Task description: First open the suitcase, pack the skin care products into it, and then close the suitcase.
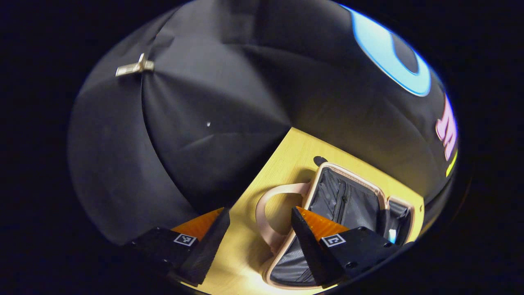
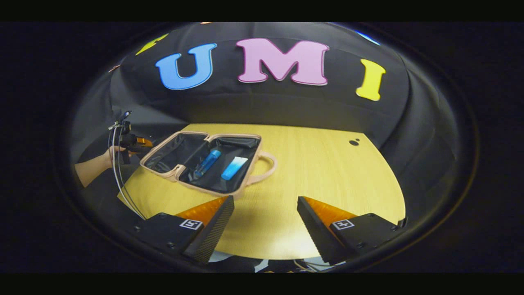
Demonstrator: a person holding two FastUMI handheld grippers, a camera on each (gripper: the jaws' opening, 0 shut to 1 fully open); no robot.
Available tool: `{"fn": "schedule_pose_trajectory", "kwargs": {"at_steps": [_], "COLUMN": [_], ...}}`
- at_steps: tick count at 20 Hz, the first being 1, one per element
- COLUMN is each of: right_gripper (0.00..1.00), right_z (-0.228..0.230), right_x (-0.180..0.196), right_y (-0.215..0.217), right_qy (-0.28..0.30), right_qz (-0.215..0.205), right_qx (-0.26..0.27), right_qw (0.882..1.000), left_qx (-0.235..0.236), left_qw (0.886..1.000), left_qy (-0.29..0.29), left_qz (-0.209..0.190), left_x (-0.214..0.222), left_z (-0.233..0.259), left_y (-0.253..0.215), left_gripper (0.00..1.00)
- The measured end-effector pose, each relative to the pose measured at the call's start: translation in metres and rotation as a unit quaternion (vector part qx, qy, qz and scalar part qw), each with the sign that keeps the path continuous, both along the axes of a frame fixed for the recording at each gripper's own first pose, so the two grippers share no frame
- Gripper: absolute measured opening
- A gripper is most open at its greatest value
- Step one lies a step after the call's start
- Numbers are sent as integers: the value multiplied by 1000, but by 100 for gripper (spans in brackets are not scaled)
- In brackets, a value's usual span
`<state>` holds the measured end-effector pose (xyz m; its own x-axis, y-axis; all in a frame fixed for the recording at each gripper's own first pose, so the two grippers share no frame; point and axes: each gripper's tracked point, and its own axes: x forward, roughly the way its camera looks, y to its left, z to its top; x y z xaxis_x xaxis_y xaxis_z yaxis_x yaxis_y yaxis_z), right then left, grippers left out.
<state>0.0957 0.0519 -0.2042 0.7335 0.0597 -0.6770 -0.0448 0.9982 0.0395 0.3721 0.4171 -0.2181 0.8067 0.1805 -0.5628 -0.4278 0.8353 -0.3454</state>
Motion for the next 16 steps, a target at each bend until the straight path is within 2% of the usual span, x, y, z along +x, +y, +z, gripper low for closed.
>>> {"fn": "schedule_pose_trajectory", "kwargs": {"at_steps": [5, 9, 11, 12, 13, 15, 16], "right_gripper": [98, 98, 98, 98, 98, 98, 98], "right_z": [8, 2, 0, -1, -1, -2, -1], "right_x": [-22, -27, -33, -31, -30, -30, -30], "right_y": [-17, -7, -1, -3, -5, -3, -3], "right_qy": [-8, 3, 13, 10, 8, 11, 9], "right_qz": [-12, -15, -11, -13, -14, -15, -16], "right_qx": [-30, -19, -10, -13, -16, -13, -11], "right_qw": [999, 1000, 1000, 1000, 1000, 1000, 1000], "left_qx": [-84, -147, -160, -177, -192, -223, -228], "left_qw": [996, 988, 986, 983, 980, 973, 972], "left_qy": [16, 28, 3, 0, 2, 2, -4], "left_qz": [34, 47, 48, 47, 51, 52, 52], "left_x": [17, 24, 28, 26, 25, 27, 23], "left_z": [-26, -50, -46, -44, -45, -49, -44], "left_y": [11, 4, 10, 8, 6, -1, 1], "left_gripper": [94, 88, 84, 72, 67, 24, 17]}}
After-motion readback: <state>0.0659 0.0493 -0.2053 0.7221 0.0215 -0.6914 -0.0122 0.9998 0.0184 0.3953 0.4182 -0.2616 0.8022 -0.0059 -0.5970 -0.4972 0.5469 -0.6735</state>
